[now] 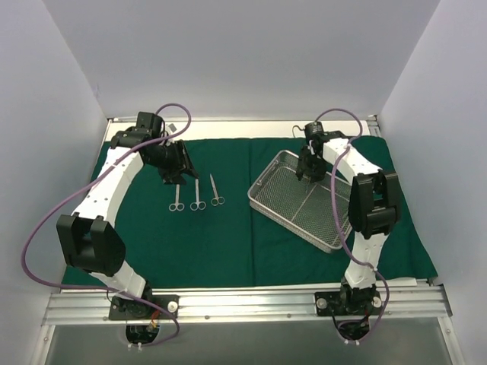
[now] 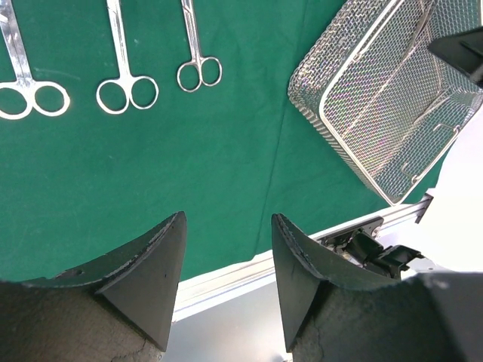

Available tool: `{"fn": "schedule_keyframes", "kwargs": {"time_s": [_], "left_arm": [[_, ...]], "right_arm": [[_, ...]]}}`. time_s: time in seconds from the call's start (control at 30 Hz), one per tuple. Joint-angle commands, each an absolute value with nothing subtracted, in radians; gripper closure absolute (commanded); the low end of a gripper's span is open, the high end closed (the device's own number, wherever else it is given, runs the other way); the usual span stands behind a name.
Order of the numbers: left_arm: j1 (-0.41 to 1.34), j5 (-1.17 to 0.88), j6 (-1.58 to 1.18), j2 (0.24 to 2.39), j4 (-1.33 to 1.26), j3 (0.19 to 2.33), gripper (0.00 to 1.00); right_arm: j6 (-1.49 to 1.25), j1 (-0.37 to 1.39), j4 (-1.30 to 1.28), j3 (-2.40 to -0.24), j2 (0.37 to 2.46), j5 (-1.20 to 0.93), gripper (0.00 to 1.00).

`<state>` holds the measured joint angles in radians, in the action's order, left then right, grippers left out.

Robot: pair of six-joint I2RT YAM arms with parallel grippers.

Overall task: Open and lay out the surgical kit
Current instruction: Pick up the medical item from the container.

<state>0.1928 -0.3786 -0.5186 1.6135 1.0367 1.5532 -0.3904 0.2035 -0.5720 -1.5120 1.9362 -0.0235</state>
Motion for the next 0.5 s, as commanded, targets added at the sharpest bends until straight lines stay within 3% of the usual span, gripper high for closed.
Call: {"fn": "schedule_keyframes", "kwargs": {"time_s": [0.0,0.47], "left_arm": [[0.190,-0.406,-0.515,1.620,1.032,1.608,0.42],[0.190,-0.405,-0.509,1.586,1.058,1.597,0.43]], "right_arm": [[-0.377,0.199,-0.537,-1.506,1.976,-0.003,0.60],[-0.354,0.201,-0.499,-1.468,2.059,0.094,0.67]]}}
